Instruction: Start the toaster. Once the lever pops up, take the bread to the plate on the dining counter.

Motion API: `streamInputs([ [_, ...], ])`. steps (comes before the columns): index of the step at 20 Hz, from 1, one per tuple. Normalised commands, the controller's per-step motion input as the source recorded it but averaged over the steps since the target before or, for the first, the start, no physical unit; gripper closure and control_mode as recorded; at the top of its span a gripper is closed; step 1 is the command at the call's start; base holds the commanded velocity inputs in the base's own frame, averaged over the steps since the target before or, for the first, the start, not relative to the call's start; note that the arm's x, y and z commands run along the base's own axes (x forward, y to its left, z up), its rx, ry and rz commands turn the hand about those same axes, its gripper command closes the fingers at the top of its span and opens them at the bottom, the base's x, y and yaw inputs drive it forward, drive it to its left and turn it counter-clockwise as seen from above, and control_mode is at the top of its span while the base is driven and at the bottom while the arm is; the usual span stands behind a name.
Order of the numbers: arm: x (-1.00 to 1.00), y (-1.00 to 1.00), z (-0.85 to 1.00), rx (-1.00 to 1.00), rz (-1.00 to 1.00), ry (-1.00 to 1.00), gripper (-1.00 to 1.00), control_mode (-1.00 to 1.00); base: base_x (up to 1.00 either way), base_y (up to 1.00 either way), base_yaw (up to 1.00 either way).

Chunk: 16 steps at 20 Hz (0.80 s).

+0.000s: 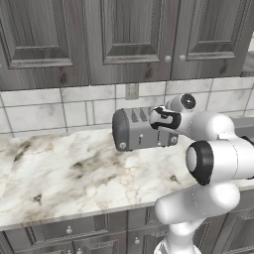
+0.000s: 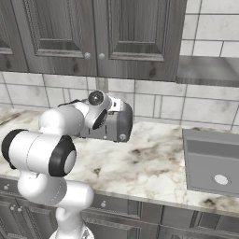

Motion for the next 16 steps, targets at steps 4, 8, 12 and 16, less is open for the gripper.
streamInputs([
  [4, 0.0, 0.0, 0.0, 0.0, 0.0, 0.0, -1.0, -1.0, 0.0, 0.0, 0.0],
  [8, 0.0, 0.0, 0.0, 0.0, 0.0, 0.0, -1.0, -1.0, 0.0, 0.0, 0.0],
  [12, 0.0, 0.0, 0.0, 0.0, 0.0, 0.0, -1.0, -1.0, 0.0, 0.0, 0.0],
  [16, 0.0, 0.0, 0.0, 0.0, 0.0, 0.0, -1.0, -1.0, 0.0, 0.0, 0.0],
])
